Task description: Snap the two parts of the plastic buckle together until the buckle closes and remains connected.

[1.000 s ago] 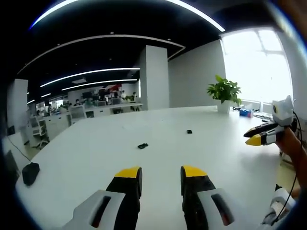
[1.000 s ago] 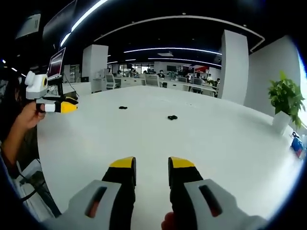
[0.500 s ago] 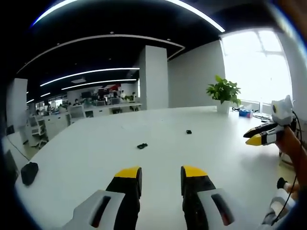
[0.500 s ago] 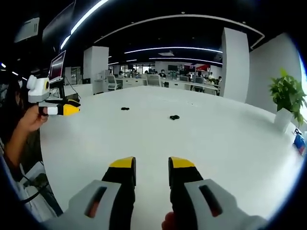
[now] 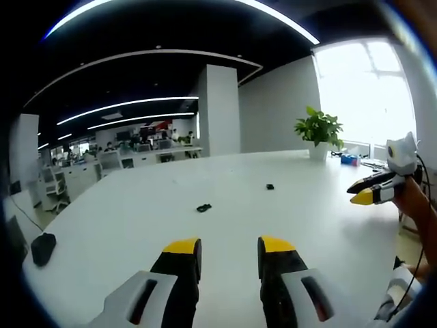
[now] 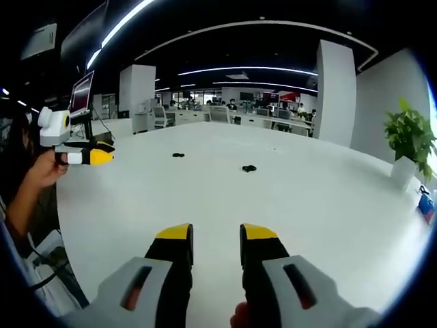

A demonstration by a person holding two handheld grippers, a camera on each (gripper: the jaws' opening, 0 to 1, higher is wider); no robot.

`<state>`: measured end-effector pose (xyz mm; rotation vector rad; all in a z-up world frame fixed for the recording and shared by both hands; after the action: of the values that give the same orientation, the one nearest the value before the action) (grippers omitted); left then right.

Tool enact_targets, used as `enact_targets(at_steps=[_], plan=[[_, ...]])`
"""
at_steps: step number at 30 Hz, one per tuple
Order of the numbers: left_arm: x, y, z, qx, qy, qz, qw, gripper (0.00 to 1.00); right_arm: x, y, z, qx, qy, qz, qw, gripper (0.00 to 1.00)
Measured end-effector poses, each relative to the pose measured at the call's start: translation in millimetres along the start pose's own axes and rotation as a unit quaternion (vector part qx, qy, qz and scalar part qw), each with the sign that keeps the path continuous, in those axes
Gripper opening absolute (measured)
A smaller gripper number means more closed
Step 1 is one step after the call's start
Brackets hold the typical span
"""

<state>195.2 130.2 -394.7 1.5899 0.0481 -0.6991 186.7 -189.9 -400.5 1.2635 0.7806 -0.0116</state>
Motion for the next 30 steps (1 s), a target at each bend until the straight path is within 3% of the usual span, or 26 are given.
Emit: enact_targets(at_steps=[15, 30], plan=[[-0.6, -7.6, -3.5, -0.008, 0.001, -0.002, 1.0000, 0.33, -0.9, -3.7, 1.6, 0.005, 0.000, 0.000, 1.0000, 0.26], [-3.0, -4.6, -2.7, -0.005, 0.000, -0.001, 1.0000, 0.34, -1.6, -2.1, 0.5, 0.004, -0.003, -0.001, 1.0000, 0.26]])
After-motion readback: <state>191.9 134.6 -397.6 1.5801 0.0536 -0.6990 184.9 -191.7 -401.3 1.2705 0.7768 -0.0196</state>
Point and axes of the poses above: the point that each gripper's makers call its tool centre point, and the gripper's own axes: x roughly forward along the fingers, z roughly to its right, y roughly out of its top, the point moved 6 cm from there along -x, roughly backward along the fingers, and after that the axes turned 11 degrees about -z, right-handed, at the moved point
